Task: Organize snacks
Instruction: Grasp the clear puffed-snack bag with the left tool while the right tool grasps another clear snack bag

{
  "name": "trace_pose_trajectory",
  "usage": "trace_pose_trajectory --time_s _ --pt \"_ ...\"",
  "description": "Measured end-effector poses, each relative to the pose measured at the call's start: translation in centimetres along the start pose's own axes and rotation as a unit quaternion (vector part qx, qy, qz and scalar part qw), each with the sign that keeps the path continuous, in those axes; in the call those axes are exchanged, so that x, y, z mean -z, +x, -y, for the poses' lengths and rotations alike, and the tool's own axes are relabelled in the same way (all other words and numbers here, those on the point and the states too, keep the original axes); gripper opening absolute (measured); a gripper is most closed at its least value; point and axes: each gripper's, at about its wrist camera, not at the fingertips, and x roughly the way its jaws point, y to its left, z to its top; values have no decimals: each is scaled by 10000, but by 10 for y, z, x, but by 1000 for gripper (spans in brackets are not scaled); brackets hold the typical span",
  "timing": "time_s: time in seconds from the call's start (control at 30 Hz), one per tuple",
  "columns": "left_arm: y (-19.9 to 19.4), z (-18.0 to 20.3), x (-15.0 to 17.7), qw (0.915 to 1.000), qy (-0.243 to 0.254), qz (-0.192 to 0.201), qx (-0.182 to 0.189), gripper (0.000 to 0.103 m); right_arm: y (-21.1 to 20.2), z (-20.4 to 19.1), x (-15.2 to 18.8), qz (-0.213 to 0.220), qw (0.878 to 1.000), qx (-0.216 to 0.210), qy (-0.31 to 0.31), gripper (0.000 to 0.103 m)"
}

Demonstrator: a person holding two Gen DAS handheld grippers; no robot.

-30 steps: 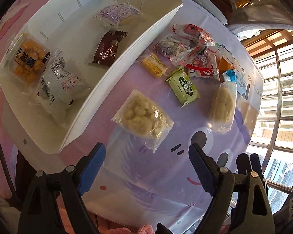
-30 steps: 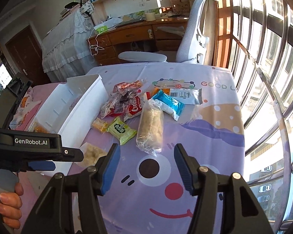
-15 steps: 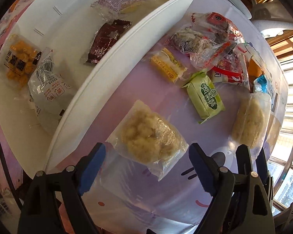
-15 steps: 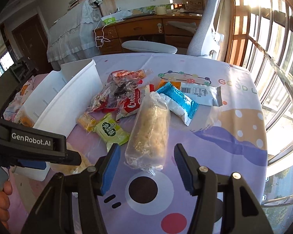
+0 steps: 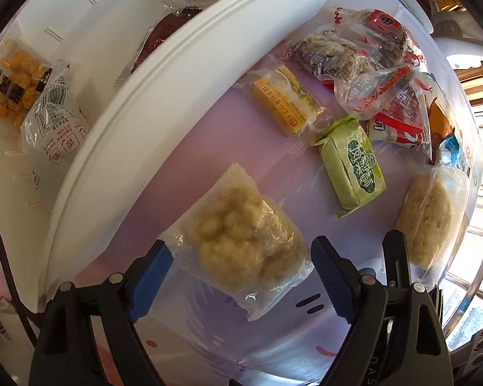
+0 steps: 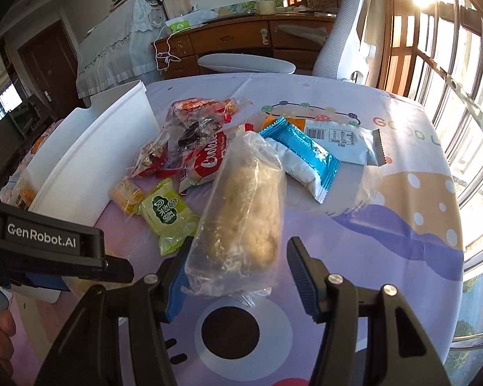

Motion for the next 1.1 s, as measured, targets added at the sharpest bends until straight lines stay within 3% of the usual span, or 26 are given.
trace_pose_trajectory --time_s 0.1,0.17,0.3,0.53,0.8,1.1 --pt "4 -5 1 10000 -58 -18 26 82 0 2 0 15 10000 -26 12 57" --pt "9 -11 2 9999 -81 -29 78 70 1 3 0 -14 10000 -8 11 57" --pt "13 -9 4 9999 -116 9 5 65 2 6 -1 -84 9999 -95 112 47" --pt "11 -14 8 9999 -155 -32 45 48 -2 9 -1 -84 9998 -64 150 34" --pt "7 1 18 9999 14 -118 122 45 -12 13 -1 -170 9997 47 196 30" --pt "-21 12 23 9978 616 -135 193 45 -37 14 -1 -135 9995 194 189 28"
